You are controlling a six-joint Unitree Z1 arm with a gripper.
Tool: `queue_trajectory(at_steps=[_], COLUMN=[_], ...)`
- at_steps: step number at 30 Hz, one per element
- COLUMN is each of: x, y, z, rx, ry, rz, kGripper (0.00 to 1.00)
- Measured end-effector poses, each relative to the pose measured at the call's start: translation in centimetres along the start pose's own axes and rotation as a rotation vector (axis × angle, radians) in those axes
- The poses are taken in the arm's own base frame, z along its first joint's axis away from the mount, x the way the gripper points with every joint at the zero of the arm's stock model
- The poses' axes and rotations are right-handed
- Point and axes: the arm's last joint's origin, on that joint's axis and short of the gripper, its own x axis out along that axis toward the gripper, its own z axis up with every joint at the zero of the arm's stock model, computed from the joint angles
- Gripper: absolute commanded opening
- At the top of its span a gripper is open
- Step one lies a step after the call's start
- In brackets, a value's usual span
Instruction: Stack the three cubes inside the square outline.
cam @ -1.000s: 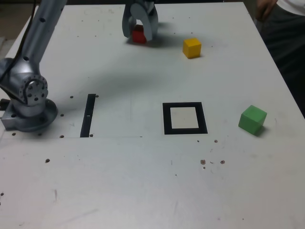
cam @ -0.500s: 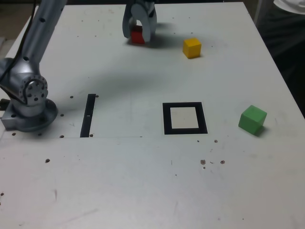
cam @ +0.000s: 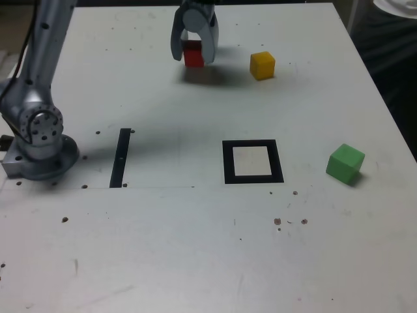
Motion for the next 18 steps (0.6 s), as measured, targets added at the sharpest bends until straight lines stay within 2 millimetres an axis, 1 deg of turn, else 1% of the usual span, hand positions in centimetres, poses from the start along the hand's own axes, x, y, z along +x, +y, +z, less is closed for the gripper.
queue_trajectory(at_steps=[6,16,18], x=[0.0,-0.3,-0.4], y=[-3.2,-9.7,-10.6], z=[0.8,2.5,2.7], rx=[-0.045,-0.076,-0.075], ry=[-0.001,-0.010,-0.012], rz=[0.019,0.058,0.062], kGripper=[0.38,0.38,0.38])
